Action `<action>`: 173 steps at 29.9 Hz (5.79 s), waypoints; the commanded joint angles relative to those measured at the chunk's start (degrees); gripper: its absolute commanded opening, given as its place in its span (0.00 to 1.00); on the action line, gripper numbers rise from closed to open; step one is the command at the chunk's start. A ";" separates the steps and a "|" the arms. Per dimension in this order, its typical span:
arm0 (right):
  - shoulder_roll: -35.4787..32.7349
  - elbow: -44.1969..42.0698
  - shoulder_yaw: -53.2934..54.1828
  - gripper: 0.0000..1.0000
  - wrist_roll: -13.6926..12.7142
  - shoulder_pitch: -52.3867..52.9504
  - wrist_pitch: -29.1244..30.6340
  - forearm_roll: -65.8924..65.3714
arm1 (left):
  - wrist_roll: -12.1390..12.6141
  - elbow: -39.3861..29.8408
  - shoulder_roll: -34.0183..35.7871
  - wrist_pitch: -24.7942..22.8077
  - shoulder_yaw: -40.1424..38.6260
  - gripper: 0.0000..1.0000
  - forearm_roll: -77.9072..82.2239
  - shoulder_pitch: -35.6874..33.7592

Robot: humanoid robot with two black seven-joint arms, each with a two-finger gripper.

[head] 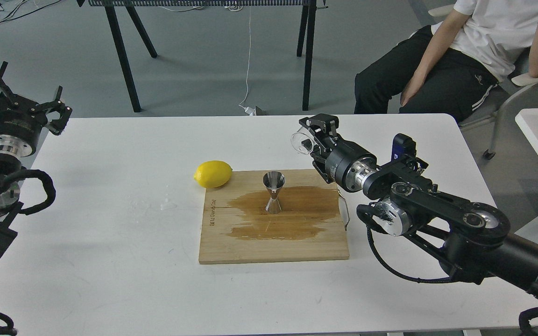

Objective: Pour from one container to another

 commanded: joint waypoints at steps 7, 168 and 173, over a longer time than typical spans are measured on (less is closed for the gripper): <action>-0.58 2.91 22.20 0.39 -5.83 -16.89 2.77 14.89 | 0.01 -0.13 0.09 0.01 0.18 1.00 0.00 0.01; 2.33 -21.52 47.27 1.00 -6.27 -20.53 28.54 46.38 | 0.10 -0.13 -0.17 0.01 0.36 1.00 0.00 0.19; 1.53 -23.10 47.36 1.00 -4.70 -14.10 28.71 36.01 | 0.10 -0.13 -0.17 0.01 0.36 1.00 0.00 0.19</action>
